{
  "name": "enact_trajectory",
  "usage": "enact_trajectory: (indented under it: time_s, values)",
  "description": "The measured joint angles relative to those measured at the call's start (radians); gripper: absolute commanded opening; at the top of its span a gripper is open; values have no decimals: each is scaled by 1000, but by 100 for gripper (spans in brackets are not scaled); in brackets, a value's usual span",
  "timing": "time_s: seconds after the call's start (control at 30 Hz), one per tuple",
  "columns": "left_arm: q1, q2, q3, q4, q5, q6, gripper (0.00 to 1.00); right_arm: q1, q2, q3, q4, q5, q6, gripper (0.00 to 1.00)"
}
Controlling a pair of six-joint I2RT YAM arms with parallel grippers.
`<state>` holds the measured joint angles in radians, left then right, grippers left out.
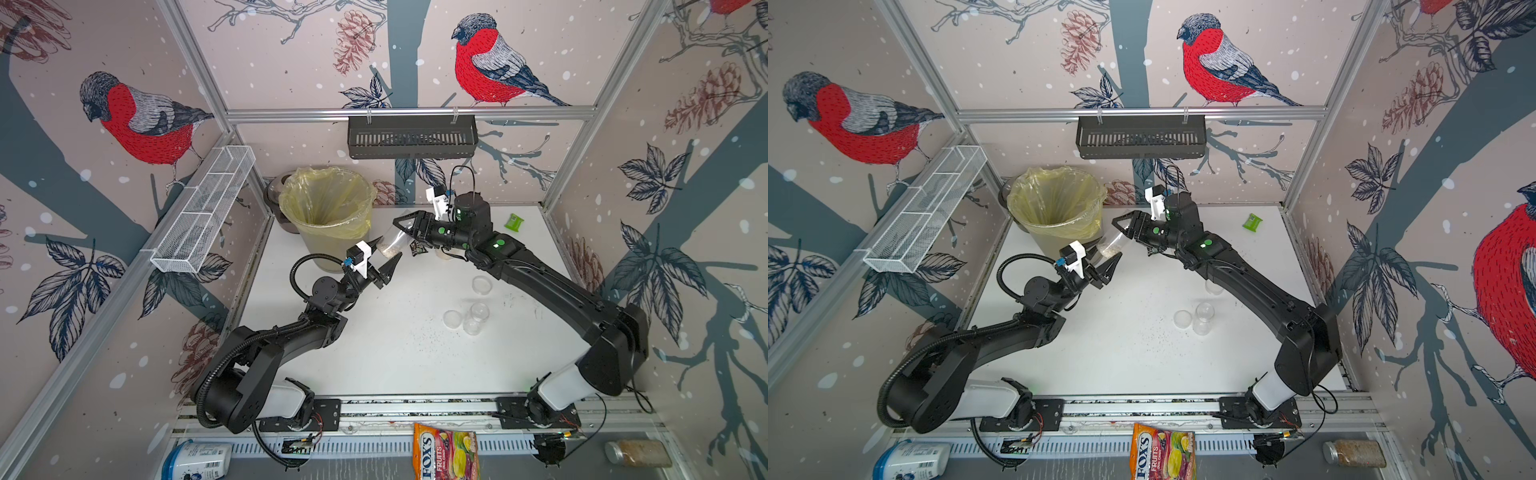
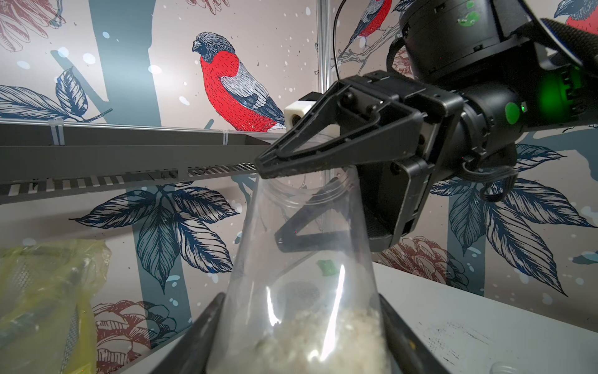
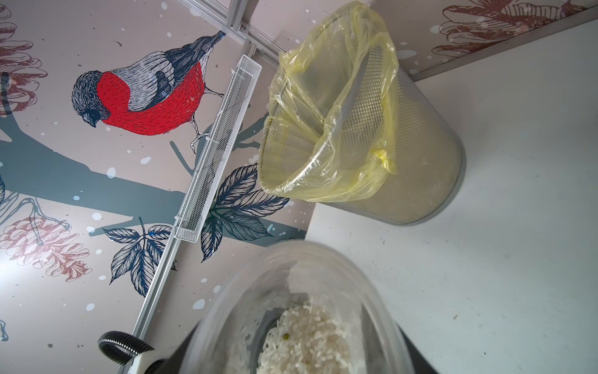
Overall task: Empty moldy rice from jars
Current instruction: Pour the moldy rice from the jar into the trash bin.
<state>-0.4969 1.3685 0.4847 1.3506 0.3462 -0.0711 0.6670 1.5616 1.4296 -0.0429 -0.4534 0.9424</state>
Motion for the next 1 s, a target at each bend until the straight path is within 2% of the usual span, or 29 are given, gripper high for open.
enact_trajectory:
  time_s: [0.13,0.3,0.47,0.53,0.6,0.7,0.8,1.0]
  values:
    - [1,-1,7,-10,1,1,38,0,2,5,1,2,0,41]
    - [1,-18,8,-26,-3,5,24,1,2,10,1,2,-1,51]
    - [2,-39,8,-55,-8,20,20,0,2,12,10,-5,-2,62]
    - [2,-45,10,-62,-11,25,16,0,4,14,18,-8,-2,64]
    - [2,-51,11,-72,-14,27,15,0,7,14,24,-10,-3,68]
    - [2,-55,12,-81,-19,27,15,0,11,17,29,-12,-5,68]
    - [2,-61,13,-81,-28,25,15,0,14,27,29,-16,-9,75]
    - [5,-76,10,-87,-65,23,13,-2,30,56,27,-8,-31,78]
